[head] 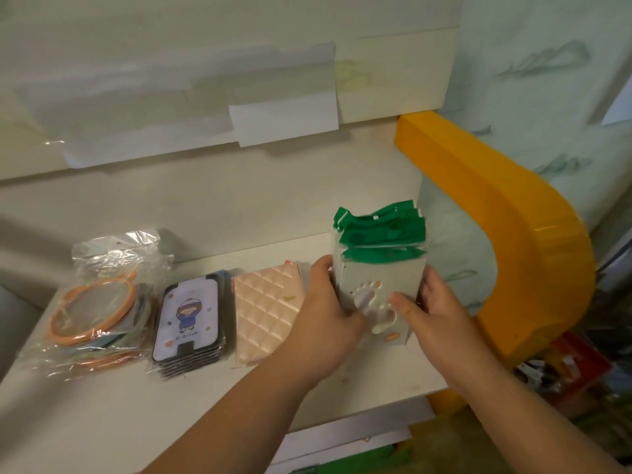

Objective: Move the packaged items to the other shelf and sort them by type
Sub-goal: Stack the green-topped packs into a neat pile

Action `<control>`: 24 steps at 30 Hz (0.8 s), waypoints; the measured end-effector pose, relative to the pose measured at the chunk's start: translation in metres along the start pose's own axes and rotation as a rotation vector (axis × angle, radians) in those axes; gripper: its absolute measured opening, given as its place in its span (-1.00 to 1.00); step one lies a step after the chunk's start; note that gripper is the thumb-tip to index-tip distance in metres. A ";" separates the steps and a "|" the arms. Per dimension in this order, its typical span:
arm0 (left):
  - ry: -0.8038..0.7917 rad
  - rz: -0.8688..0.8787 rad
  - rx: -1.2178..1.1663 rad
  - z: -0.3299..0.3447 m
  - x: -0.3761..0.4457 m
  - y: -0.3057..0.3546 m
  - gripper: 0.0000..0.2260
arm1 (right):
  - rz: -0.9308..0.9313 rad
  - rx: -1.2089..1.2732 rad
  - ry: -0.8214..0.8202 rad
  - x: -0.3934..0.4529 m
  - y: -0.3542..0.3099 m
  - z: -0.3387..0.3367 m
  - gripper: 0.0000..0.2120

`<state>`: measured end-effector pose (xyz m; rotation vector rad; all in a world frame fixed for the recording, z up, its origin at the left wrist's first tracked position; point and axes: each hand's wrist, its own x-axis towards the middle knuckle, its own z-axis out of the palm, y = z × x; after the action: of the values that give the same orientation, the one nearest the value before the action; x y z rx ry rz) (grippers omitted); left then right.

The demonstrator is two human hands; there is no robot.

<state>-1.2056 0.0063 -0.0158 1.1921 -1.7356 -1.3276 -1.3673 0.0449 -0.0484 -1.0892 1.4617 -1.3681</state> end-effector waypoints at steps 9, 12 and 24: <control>-0.010 0.085 0.082 -0.008 -0.006 -0.022 -0.60 | -0.149 -0.159 -0.035 -0.014 0.015 0.004 -0.60; -0.025 0.129 0.065 -0.008 -0.006 -0.023 -0.51 | -0.169 -0.123 -0.049 -0.016 0.013 0.002 -0.48; 0.026 0.027 0.097 -0.005 0.008 -0.024 -0.66 | -0.106 -0.301 0.055 -0.005 0.015 0.007 -0.49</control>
<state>-1.1973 -0.0045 -0.0373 1.2291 -1.8097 -1.2188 -1.3600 0.0485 -0.0632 -1.3439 1.7100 -1.2856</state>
